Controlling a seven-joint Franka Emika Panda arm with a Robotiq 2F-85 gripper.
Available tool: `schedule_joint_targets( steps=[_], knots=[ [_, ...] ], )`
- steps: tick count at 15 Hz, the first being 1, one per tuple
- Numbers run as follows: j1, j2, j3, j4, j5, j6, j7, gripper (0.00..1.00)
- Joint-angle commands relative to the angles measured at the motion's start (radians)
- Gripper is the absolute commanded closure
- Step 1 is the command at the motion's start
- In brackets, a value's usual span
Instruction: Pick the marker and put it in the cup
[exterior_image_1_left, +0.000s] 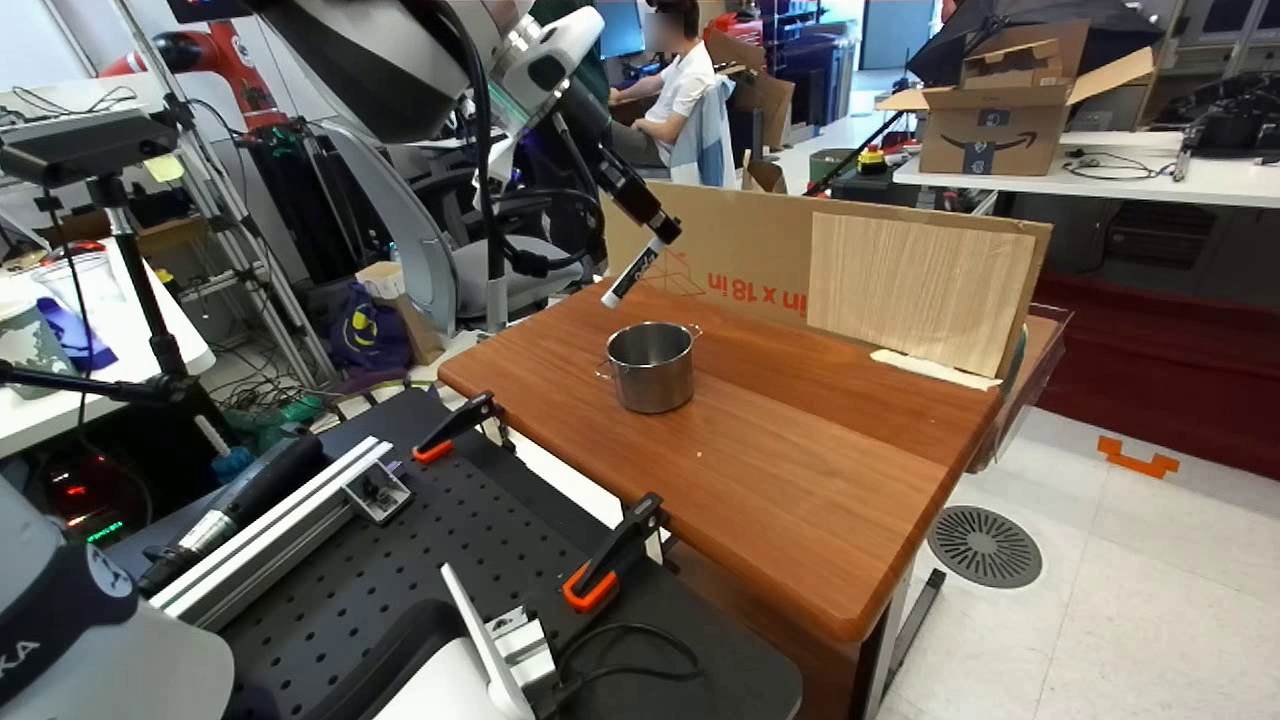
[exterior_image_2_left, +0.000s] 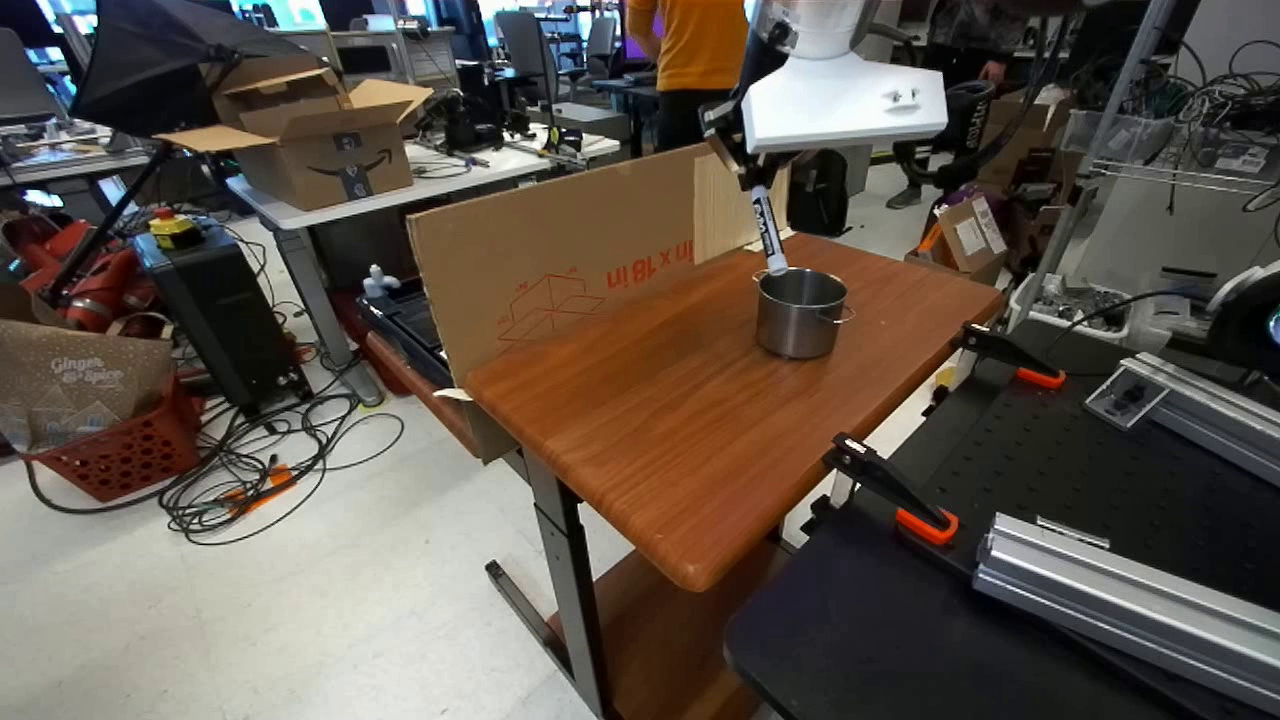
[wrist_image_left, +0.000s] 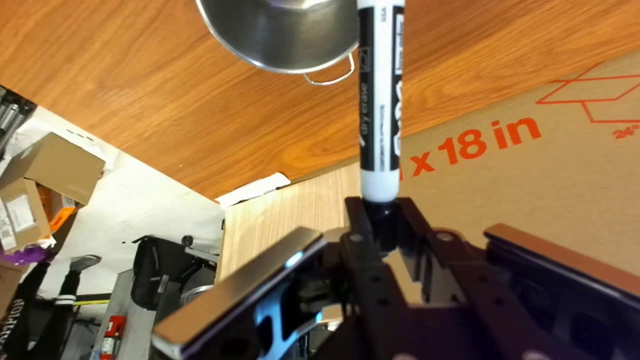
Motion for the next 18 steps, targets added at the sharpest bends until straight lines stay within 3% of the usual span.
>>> schedule_joint_targets(
  steps=[1, 8, 18],
  knots=[
    [-0.02, -0.009, -0.02, -0.004, -0.017, 0.019, 0.004, 0.95],
    [-0.05, 0.047, -0.025, -0.006, 0.032, 0.037, -0.028, 0.95],
    [-0.074, 0.185, 0.013, 0.015, 0.218, 0.061, -0.172, 0.95]
  ],
)
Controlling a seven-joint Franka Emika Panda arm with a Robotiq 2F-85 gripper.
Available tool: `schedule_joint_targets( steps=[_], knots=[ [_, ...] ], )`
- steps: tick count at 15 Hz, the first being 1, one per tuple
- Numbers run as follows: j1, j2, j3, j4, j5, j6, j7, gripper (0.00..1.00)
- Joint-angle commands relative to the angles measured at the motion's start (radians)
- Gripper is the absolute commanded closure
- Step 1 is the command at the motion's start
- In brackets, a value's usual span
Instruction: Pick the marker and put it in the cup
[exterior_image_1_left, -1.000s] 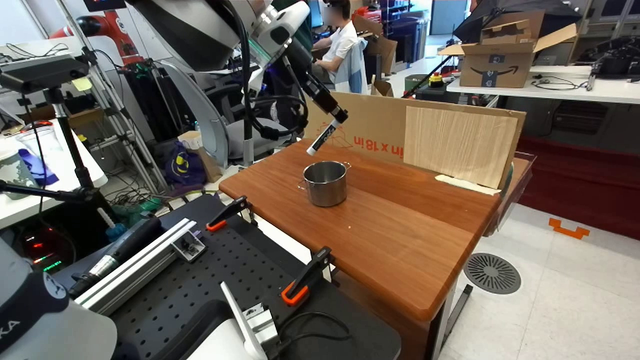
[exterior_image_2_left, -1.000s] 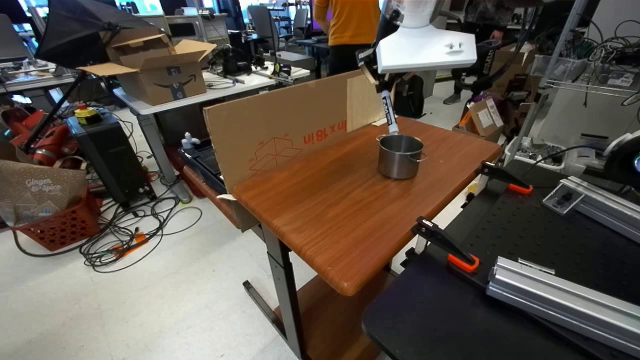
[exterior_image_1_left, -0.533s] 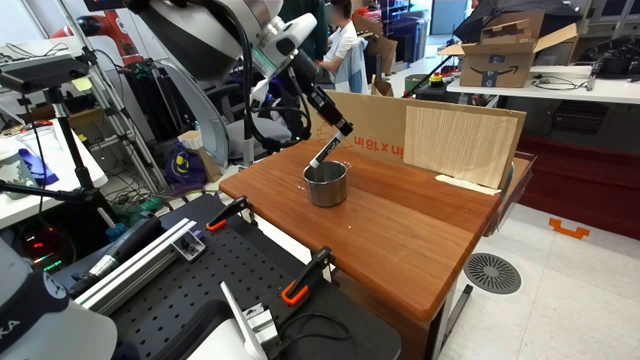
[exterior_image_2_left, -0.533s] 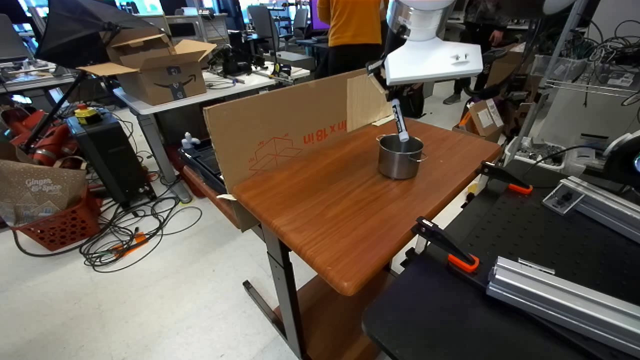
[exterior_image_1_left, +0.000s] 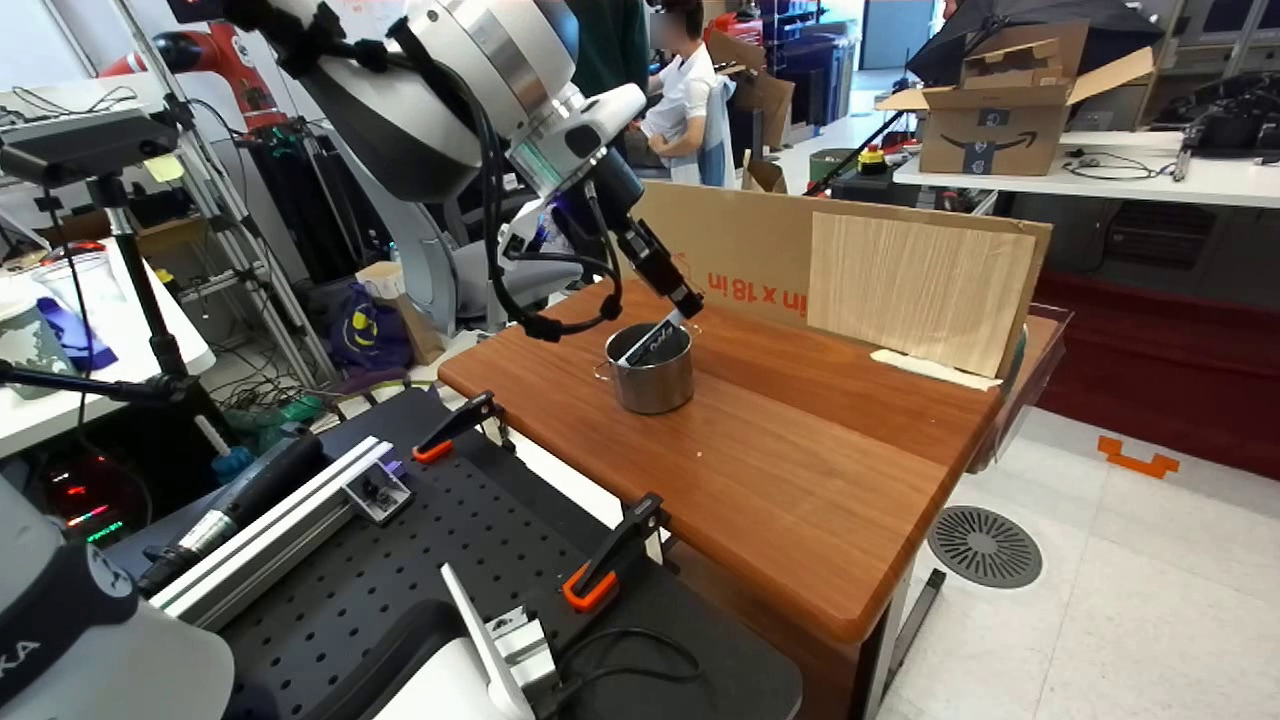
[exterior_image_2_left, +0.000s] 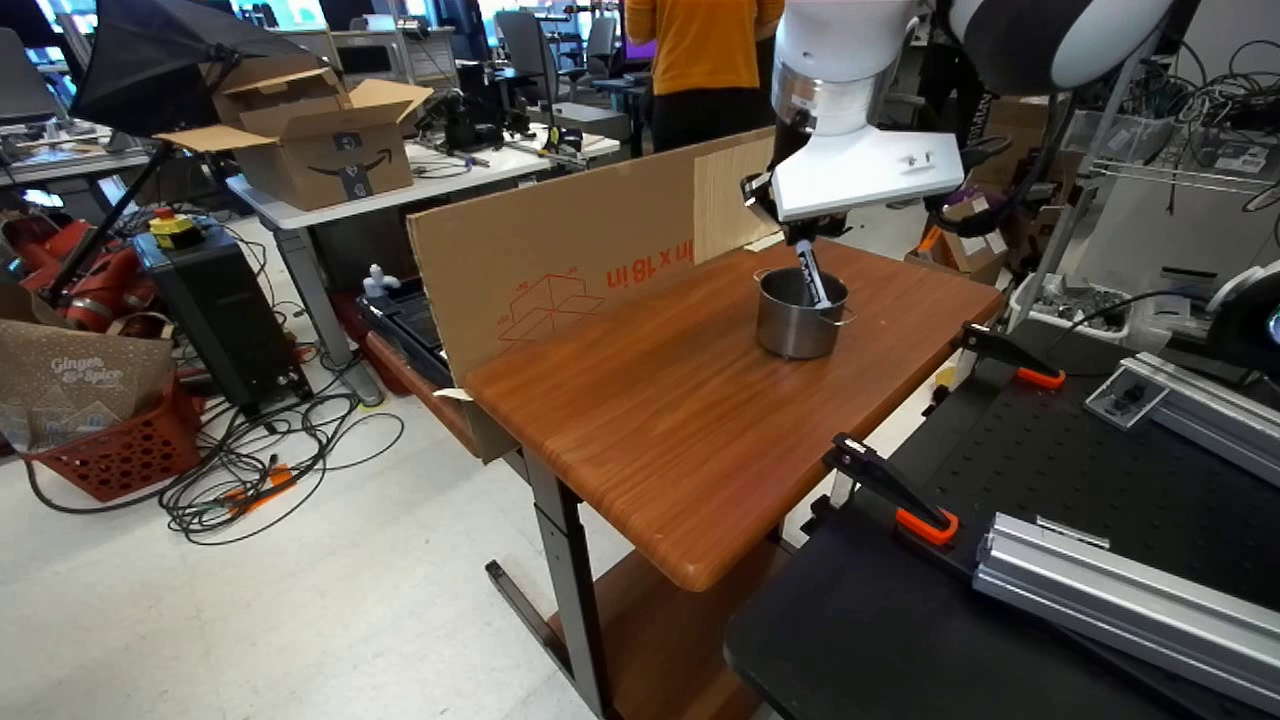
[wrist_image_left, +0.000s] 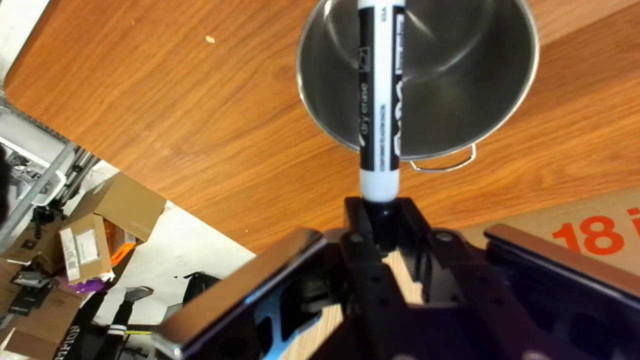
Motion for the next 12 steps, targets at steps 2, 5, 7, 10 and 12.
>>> schedule_joint_targets(
  steps=[2, 5, 7, 10, 12],
  knots=[
    [-0.026, 0.051, 0.032, 0.03, 0.087, 0.029, -0.086, 0.95],
    [-0.037, 0.068, 0.048, 0.043, 0.133, 0.031, -0.134, 0.48],
    [-0.045, 0.072, 0.056, 0.047, 0.158, 0.029, -0.161, 0.33],
    [-0.056, 0.076, 0.067, 0.052, 0.192, 0.027, -0.198, 0.12],
    [-0.062, 0.074, 0.073, 0.052, 0.213, 0.023, -0.221, 0.0]
  ],
)
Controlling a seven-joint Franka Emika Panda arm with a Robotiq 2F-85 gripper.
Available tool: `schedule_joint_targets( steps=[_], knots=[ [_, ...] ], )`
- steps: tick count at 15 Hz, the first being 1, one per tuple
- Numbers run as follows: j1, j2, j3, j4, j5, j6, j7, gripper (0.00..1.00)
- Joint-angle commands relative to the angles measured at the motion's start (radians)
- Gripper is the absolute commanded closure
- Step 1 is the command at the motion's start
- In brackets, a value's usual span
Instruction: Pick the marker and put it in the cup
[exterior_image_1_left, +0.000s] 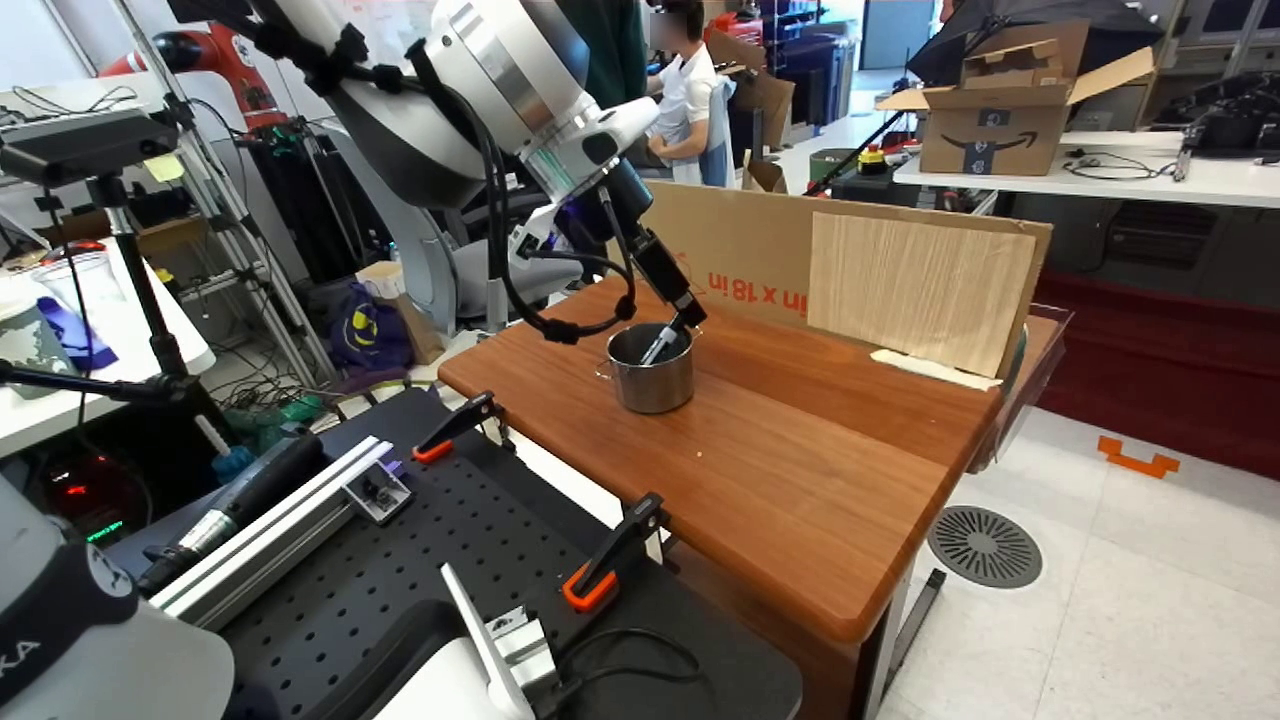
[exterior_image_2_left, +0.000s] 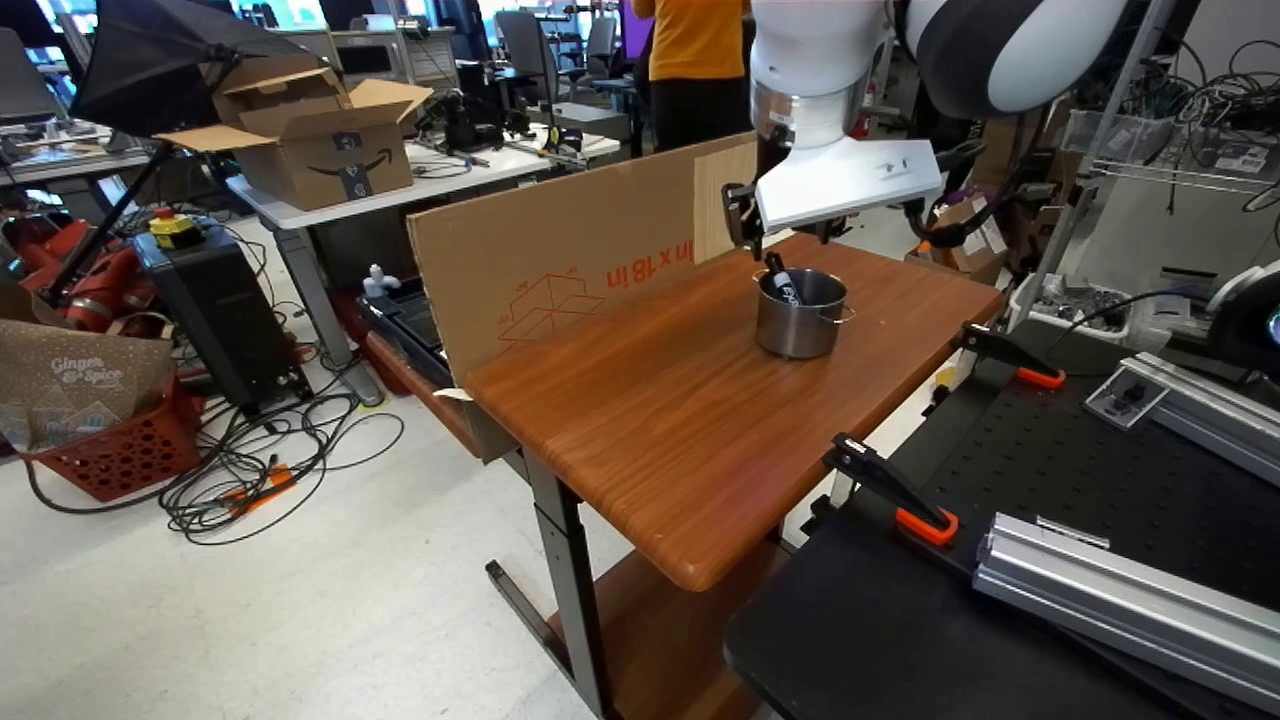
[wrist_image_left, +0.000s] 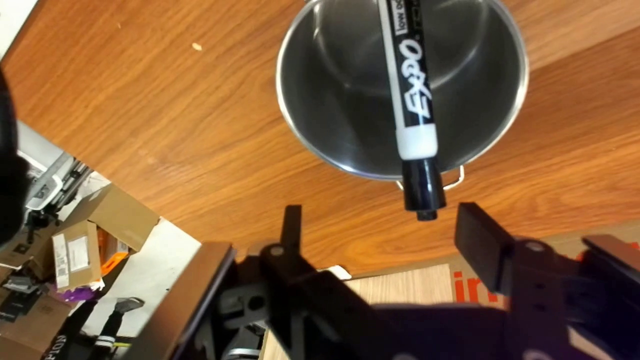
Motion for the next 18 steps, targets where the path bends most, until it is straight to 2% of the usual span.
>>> schedule_joint_targets(
  steps=[1, 6, 11, 12, 13, 18],
  knots=[
    [-0.035, 0.01, 0.029, 0.01, 0.062, 0.021, -0.071, 0.0],
    [-0.039, -0.039, 0.04, -0.015, 0.112, -0.002, -0.146, 0.0],
    [-0.003, -0.173, 0.025, -0.085, 0.079, -0.024, -0.158, 0.0],
    [-0.004, -0.198, 0.041, -0.103, 0.11, -0.045, -0.203, 0.0],
    [-0.003, -0.128, 0.026, -0.058, 0.082, -0.009, -0.146, 0.0],
    [-0.002, -0.178, 0.033, -0.096, 0.082, -0.022, -0.172, 0.0]
  ],
)
